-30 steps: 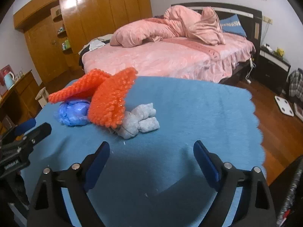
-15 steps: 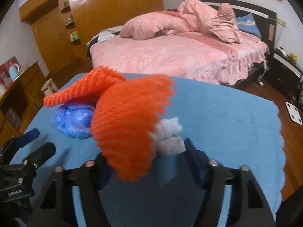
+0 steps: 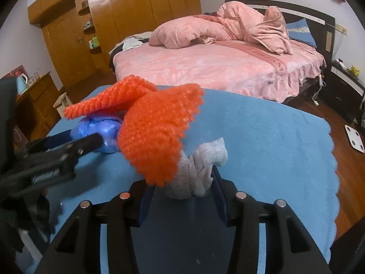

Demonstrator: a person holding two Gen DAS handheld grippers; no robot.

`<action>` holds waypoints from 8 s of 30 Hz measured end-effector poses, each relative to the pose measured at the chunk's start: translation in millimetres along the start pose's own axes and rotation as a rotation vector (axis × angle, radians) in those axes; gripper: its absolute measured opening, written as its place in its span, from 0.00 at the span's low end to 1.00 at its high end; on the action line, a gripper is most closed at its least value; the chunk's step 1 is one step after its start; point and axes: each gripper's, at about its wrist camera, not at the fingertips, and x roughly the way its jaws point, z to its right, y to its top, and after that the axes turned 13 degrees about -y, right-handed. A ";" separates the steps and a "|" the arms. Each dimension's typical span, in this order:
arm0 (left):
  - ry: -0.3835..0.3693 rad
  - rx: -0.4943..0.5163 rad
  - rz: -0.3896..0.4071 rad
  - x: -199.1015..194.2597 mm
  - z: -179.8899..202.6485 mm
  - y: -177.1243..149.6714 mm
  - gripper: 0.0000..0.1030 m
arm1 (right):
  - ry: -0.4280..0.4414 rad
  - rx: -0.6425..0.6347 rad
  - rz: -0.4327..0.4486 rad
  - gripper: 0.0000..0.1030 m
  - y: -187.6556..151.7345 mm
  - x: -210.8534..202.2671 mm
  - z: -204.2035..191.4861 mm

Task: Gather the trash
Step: 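Grasp the grey sock with the right tool while the left tool reaches the blue plastic bag, then grasp and lift the blue plastic bag with the left tool while the right tool holds the sock, then carry the blue bag and grey sock over the black bin and open both tools, then move both open tools back from the bin to the orange foam nets, then grasp an orange foam net with the right tool while the left tool grasps the other net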

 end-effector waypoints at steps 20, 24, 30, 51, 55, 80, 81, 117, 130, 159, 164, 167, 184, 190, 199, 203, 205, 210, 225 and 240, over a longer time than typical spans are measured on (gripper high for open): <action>-0.101 0.040 -0.005 -20.1 21.3 -20.4 0.05 | -0.007 0.049 -0.003 0.46 -15.8 -15.7 16.8; -0.109 0.036 0.000 -39.1 27.2 -37.0 0.05 | -0.012 0.056 0.004 0.46 -21.3 -24.4 20.0; -0.116 0.055 -0.002 -57.8 38.7 -58.6 0.07 | -0.018 0.060 0.008 0.45 -29.2 -37.0 26.5; -0.004 -0.011 0.035 -61.4 28.2 -54.0 0.78 | -0.027 0.068 0.010 0.45 -45.4 -56.4 38.3; -0.014 -0.018 0.007 -49.3 20.9 -52.0 0.67 | -0.031 0.057 -0.003 0.45 -48.1 -55.2 37.3; -0.151 0.043 0.016 -90.2 72.0 -94.5 0.30 | -0.028 0.077 0.035 0.45 -49.2 -86.7 42.6; -0.152 0.049 0.021 -92.7 75.0 -94.4 0.30 | -0.028 0.081 0.040 0.45 -48.6 -90.0 43.9; -0.323 0.240 0.119 -144.3 225.1 -90.2 0.29 | -0.156 0.237 0.221 0.45 -80.8 -226.0 154.3; -0.482 0.353 0.073 -125.6 325.4 -106.4 0.30 | -0.307 0.330 0.215 0.45 -123.5 -261.5 237.9; -0.638 0.422 -0.055 -85.4 386.3 -133.0 0.74 | -0.490 0.454 0.132 0.92 -181.9 -266.5 316.5; -0.554 0.387 0.016 -100.4 350.7 -124.4 0.81 | -0.457 0.431 0.146 0.94 -168.9 -265.0 300.1; -0.492 0.366 0.058 -109.8 324.4 -113.6 0.84 | -0.424 0.398 0.158 0.94 -152.5 -258.5 280.7; -0.152 0.202 0.115 -119.8 149.6 -78.7 0.86 | -0.234 0.205 0.160 0.94 -65.1 -182.1 159.4; -0.061 0.150 0.109 -111.4 95.4 -67.7 0.86 | -0.174 0.159 0.128 0.94 -42.5 -138.9 113.8; 0.013 0.062 0.090 -80.4 38.3 -46.5 0.86 | -0.145 0.094 0.128 0.94 -6.4 -85.5 57.1; 0.028 0.057 0.069 -63.3 25.8 -37.4 0.86 | -0.137 0.080 0.105 0.94 3.0 -62.2 39.8; 0.033 0.055 0.060 -56.2 23.8 -35.6 0.86 | -0.135 0.076 0.092 0.94 6.4 -52.4 34.5; 0.039 0.045 0.033 -41.6 16.5 -32.0 0.86 | -0.138 0.049 0.053 0.93 6.3 -29.4 22.4; 0.041 0.015 -0.056 -18.4 7.4 -36.3 0.85 | -0.099 0.007 -0.052 0.73 -9.3 2.8 8.3; 0.031 0.001 -0.034 -22.0 7.4 -37.8 0.59 | -0.052 -0.068 -0.015 0.21 -15.3 -2.7 -12.7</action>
